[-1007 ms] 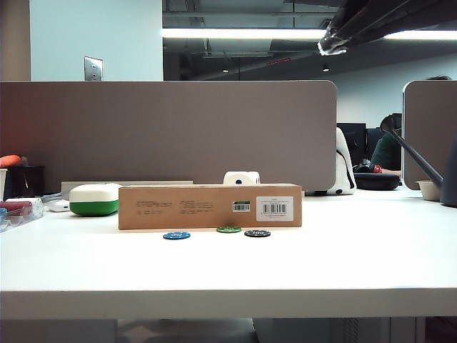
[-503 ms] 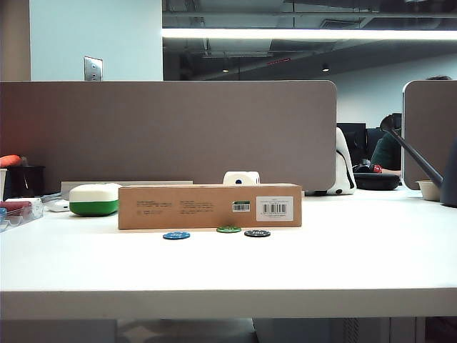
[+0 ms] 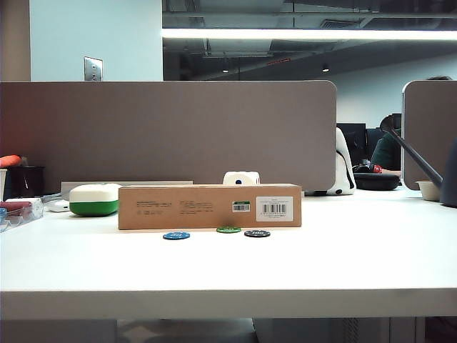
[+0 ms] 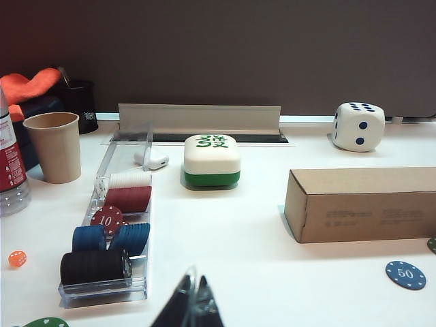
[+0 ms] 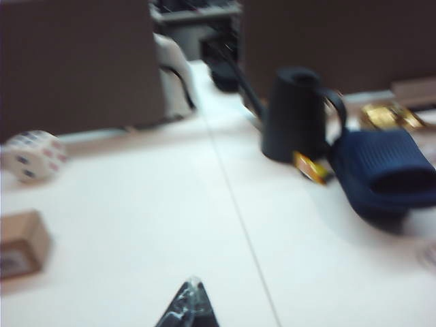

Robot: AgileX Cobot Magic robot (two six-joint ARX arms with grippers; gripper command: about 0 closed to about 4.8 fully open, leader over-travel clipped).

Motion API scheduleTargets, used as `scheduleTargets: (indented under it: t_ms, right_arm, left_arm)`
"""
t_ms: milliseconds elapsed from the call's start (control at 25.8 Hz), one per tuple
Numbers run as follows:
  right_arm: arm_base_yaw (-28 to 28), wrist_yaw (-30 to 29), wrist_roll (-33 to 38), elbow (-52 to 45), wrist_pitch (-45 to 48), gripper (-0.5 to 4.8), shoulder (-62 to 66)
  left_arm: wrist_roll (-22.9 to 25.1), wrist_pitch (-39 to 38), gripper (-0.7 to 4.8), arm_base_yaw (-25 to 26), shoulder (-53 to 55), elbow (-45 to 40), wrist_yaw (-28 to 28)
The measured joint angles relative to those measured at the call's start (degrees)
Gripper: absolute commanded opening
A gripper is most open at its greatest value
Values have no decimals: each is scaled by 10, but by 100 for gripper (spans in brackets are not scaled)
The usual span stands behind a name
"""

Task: Push the chip with the lowest value in the row forward next to the rectangular box.

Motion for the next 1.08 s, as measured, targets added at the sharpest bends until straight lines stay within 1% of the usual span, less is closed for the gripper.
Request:
scheduleTargets:
  t_ms: [39, 116, 194, 310, 348, 465, 581, 736, 1084]
  right_arm:
    - [-21, 0, 0, -31, 9, -5, -3]
    - [-42, -1, 9, -75, 25, -5, -2]
    - [-60, -19, 20, -112, 51, -5, -2]
    - [-87, -83, 30, -168, 127, -5, -3]
    - [-101, -120, 30, -199, 170, -5, -3]
    - [-111, -151, 30, -228, 210, -5, -3]
    - [-110, -161, 31, -254, 245, -5, -3]
    - [-107, -162, 40, -277, 266, -5, -3]
    - [-107, -161, 52, -293, 264, -5, -63]
  left_arm:
    - [0, 0, -5, 0, 0, 0, 0]
    - [0, 0, -5, 0, 0, 0, 0]
    - [0, 0, -5, 0, 0, 0, 0]
    - [0, 0, -5, 0, 0, 0, 0]
    - [0, 0, -5, 0, 0, 0, 0]
    - [0, 0, -5, 0, 0, 0, 0]
    - [0, 0, -5, 0, 0, 0, 0]
    - [0, 0, -5, 0, 0, 0, 0]
    - [0, 0, -5, 0, 0, 0, 0]
